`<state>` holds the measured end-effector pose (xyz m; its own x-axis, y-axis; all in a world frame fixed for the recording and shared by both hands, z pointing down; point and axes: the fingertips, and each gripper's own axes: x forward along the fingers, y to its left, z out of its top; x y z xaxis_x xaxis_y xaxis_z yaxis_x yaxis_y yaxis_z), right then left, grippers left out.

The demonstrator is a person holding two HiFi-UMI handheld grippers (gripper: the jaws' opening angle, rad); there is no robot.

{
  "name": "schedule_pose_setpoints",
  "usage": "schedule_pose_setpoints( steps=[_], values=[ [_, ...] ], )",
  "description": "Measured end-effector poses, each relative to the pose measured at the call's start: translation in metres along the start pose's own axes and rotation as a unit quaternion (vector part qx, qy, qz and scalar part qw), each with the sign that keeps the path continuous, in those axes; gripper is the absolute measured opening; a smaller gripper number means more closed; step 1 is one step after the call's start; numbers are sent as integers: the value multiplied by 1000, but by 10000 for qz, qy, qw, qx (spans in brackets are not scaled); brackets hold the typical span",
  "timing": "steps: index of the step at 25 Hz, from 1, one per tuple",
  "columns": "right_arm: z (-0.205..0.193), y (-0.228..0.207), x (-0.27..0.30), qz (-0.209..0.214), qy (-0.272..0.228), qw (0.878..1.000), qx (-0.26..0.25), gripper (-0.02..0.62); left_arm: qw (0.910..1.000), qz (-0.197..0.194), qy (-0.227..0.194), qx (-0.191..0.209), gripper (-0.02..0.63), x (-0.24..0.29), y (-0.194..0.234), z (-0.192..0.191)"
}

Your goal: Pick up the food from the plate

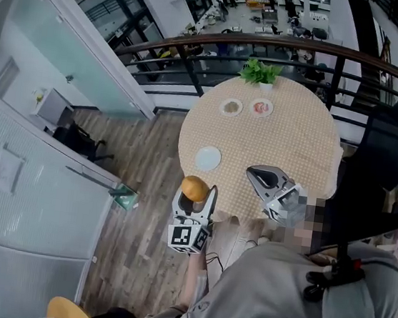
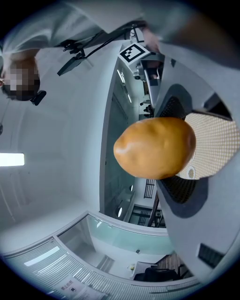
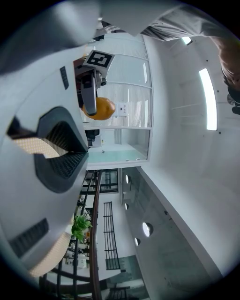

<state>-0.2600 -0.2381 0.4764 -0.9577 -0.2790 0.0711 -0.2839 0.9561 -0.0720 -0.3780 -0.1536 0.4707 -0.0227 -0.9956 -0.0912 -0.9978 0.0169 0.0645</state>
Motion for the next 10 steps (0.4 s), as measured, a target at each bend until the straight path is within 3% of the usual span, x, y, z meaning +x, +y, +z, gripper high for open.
schedule_pose_setpoints(
  steps=[10],
  values=[
    [2, 2, 6, -34, 5, 10000, 12, 17, 9998, 13, 46, -187, 362, 1, 4, -7]
  ],
)
